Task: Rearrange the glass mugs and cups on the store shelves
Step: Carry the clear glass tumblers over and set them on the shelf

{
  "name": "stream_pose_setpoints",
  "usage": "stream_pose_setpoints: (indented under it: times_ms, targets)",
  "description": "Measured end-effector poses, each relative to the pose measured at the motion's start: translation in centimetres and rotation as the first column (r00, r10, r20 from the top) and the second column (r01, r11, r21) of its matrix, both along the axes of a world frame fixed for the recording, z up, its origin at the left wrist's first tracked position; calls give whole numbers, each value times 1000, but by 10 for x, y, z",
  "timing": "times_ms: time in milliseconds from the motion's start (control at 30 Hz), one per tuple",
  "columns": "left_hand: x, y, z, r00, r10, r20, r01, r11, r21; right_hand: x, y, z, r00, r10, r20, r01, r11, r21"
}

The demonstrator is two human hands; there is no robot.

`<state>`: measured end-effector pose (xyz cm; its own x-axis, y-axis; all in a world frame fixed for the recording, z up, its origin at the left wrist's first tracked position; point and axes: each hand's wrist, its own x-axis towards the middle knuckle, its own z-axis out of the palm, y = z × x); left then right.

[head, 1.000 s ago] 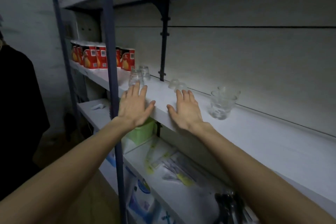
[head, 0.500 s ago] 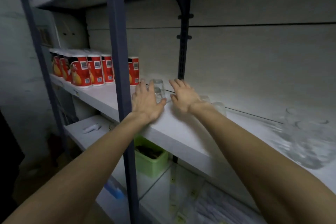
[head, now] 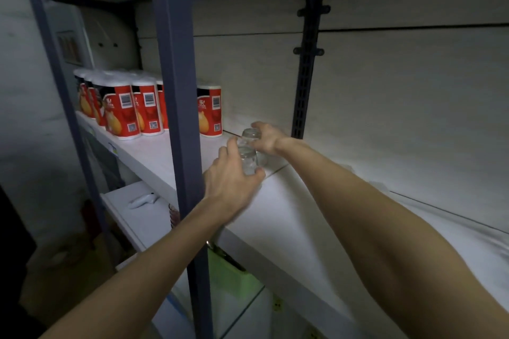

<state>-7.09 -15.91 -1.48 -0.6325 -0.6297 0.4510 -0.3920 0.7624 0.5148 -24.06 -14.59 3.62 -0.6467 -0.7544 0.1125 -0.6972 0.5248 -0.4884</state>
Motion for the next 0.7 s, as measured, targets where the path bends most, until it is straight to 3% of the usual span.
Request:
stream_pose_setpoints:
  times_ms: [200,267,333,533,700]
  targets:
    - [-1,-1,-3,1000,4,-25,-3,1000,23,-1,22,-8,991,-135,-1,135,986,-99]
    - [-1,0,-4,999,-40,-27,40,999,-8,8,42,-3,985,-172,-16,164,961,-224]
    - [2,2,-3,994,-95,-54,93,995,-41,24,65,4,974,-227,-24,202,906,-372]
    - [23,24,2,918,-274,-286,253,961,-109,96,172,13,861,-473,-185,276,742,-611]
    - [45,107,10,774,-447,-448,454,885,-100,174,277,-13,779,-616,-117,281,510,-813]
